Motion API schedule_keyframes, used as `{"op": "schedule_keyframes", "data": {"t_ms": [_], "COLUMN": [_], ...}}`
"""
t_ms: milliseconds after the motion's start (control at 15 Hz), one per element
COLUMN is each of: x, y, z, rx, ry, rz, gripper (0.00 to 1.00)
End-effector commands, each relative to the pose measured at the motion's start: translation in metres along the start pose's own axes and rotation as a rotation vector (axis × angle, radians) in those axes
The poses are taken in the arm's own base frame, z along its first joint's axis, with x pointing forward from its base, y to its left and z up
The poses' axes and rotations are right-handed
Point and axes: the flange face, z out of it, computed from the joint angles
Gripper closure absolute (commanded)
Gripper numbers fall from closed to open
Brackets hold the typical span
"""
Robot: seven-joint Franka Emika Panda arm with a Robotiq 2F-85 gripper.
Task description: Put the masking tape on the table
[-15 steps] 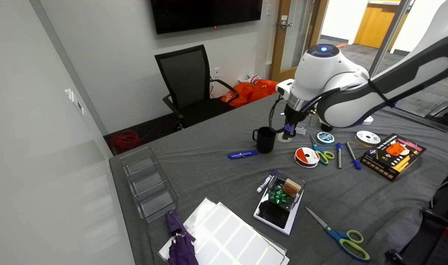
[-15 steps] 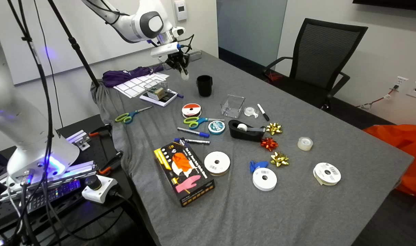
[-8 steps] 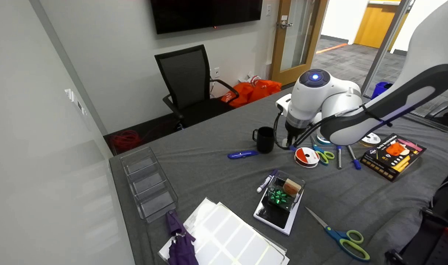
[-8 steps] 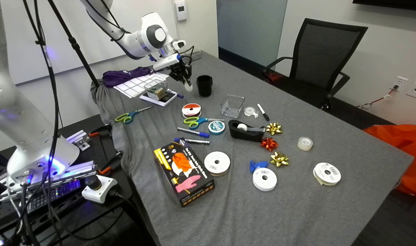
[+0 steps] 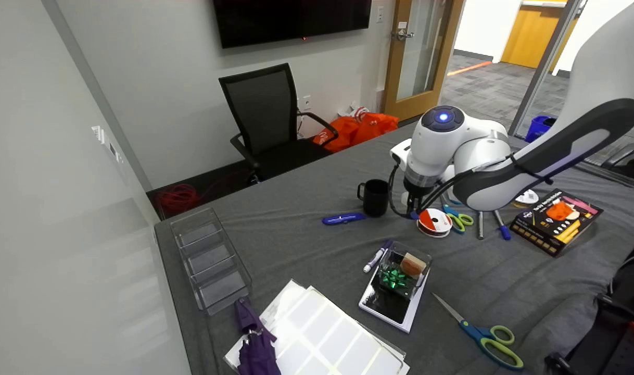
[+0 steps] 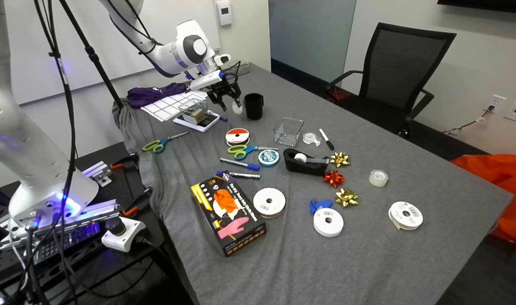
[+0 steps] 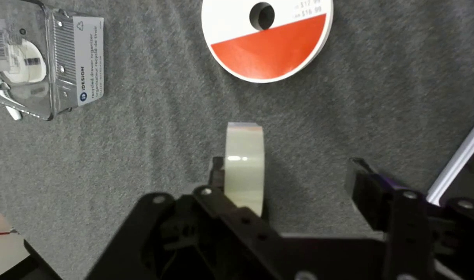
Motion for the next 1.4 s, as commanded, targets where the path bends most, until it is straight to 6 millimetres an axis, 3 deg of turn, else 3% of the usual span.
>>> {"op": "schedule_keyframes", "data": {"t_ms": [0,733,933,1133,1333], "x": [0.002,-0.012,-0.016,-0.016,-0.017], "y": [-0.01,-0.029,-0.038,-0.039,-0.035], "z": [0.003,0.047,0.053,0.053,0.053], "rx": [0.007,0.102,0.263,0.392,0.462], "ry": [0.002,0.034,0.064,0.082,0.103], "rz": [-0.012,-0.081,-0.083,-0.083,-0.077], "gripper": [0.0,0.0,0.08,0.0,0.0]}}
